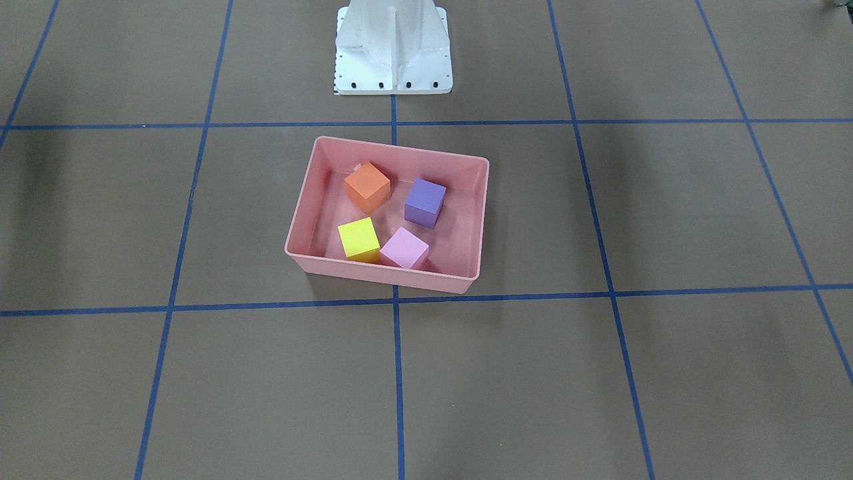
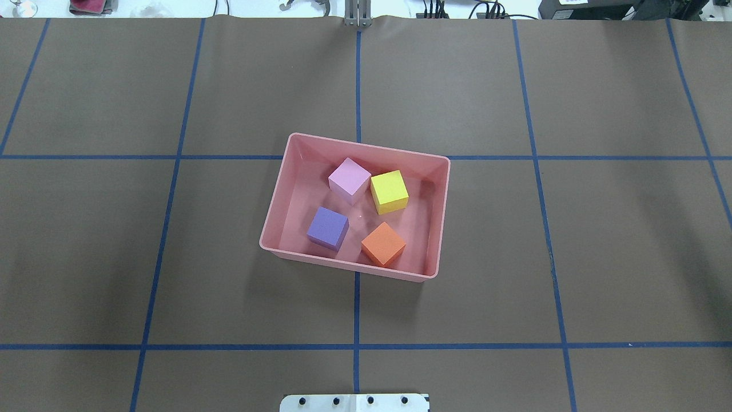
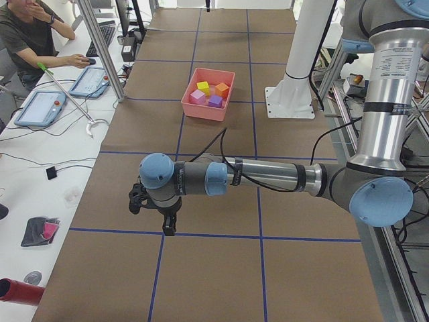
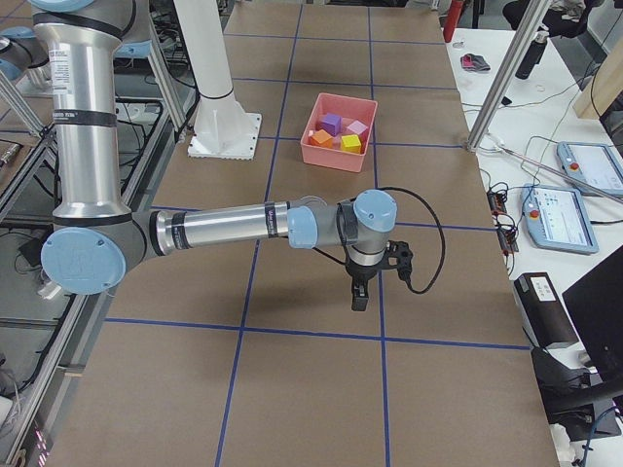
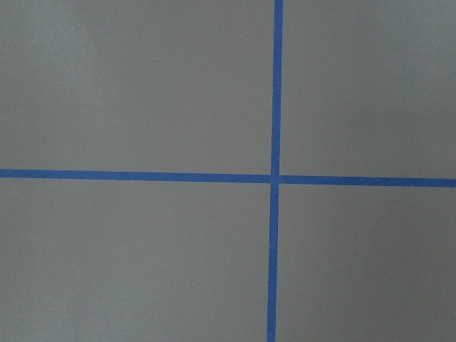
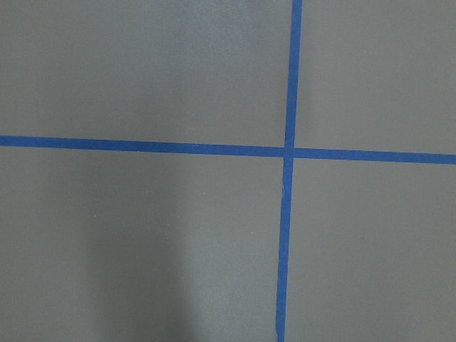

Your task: Place blocks into pink bin with both arms

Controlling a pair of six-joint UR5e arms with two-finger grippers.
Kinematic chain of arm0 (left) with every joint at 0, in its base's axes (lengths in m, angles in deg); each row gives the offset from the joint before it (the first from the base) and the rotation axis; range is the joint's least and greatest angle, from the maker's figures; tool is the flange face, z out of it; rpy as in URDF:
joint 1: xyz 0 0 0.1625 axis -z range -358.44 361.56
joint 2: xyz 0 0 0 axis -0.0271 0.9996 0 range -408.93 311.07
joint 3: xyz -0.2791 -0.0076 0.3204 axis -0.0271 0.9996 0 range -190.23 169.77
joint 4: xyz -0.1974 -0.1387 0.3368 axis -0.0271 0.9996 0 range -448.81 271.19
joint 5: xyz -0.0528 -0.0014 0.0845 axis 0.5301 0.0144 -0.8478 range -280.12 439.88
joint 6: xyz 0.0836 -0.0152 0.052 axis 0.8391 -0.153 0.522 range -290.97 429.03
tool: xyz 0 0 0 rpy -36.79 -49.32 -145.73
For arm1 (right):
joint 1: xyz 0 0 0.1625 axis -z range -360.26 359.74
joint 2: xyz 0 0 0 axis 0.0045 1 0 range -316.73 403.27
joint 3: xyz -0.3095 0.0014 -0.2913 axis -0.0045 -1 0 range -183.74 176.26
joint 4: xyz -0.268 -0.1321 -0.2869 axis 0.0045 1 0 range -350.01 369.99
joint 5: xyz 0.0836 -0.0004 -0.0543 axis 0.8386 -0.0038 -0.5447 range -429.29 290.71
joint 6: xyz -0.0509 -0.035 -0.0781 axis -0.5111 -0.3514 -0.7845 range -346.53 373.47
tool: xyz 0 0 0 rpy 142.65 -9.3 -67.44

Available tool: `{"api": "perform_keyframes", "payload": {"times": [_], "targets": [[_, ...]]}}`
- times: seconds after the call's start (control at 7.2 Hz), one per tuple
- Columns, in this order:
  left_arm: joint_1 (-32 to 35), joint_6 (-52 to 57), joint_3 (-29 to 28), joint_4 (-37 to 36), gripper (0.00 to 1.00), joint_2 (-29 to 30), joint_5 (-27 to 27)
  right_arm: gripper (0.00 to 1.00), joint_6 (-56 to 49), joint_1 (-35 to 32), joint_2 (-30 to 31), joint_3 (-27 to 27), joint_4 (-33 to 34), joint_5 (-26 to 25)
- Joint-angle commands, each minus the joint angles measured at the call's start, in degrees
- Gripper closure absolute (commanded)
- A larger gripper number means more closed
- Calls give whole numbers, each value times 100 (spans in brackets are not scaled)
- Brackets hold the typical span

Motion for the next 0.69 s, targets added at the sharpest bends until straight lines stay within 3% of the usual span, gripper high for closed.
{"api": "perform_keyframes", "payload": {"times": [0.0,0.56], "targets": [[1,10,49,10,0,-58,-20,0,2,-128,37,8,5,129],[-17,-8,102,10,0,-181,-29,0,2,-181,37,8,119,183]]}}
